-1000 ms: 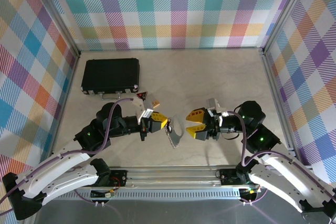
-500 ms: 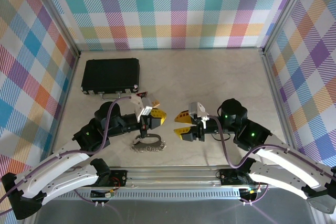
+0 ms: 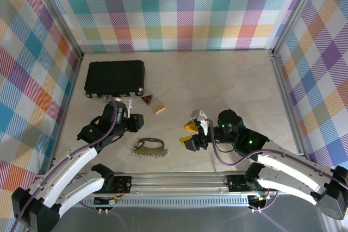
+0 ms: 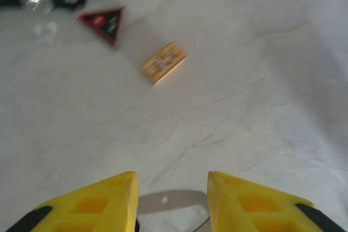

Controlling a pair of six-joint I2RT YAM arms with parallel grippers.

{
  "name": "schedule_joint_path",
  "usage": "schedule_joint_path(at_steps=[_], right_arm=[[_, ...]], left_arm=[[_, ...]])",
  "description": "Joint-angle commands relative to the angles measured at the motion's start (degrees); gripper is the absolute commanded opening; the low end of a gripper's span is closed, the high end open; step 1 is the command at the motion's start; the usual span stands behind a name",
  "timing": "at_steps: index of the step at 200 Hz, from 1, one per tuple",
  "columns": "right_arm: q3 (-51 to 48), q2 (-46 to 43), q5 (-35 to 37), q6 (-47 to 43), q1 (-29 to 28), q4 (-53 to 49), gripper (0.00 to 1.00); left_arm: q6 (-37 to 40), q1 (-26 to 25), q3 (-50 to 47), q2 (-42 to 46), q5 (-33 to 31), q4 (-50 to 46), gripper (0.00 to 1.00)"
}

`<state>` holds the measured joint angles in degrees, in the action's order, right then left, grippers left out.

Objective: Put the keys on the keyring

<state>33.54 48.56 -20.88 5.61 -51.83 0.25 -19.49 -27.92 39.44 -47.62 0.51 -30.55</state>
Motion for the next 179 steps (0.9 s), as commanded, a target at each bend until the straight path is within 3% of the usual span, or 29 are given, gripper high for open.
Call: schedule_joint_path(at_steps=[1,24,63,81,179], right_arm=[[-1.8,1.4,-1.6,1.9,1.1,6.0,0.62],[-3.4,4.6,-5.0,3.8,3.4,11.2,0.64],[-4.0,12.0,-11.5,5.9,6.9,17.4,0.64],[-4.1,13.8,-14.0,7.3,8.0,19.5,0.63],[-6.4,9.2,-16.8,9.4,11.8,21.1,0.64]], left_arm=[[-7.4,2.4,-3.8,0.3,0.5,-4.4,0.42],[-12.1,2.6,-8.0,0.6,0.3,-4.0,0.55],[-18.4,1.4,-11.7,5.1,-4.3,-8.3,0.68],[-21.0,0.6,-13.2,5.5,-6.0,-9.9,0.69],[-29.2,-6.0,-19.6,7.2,-2.4,-10.0,0.72]])
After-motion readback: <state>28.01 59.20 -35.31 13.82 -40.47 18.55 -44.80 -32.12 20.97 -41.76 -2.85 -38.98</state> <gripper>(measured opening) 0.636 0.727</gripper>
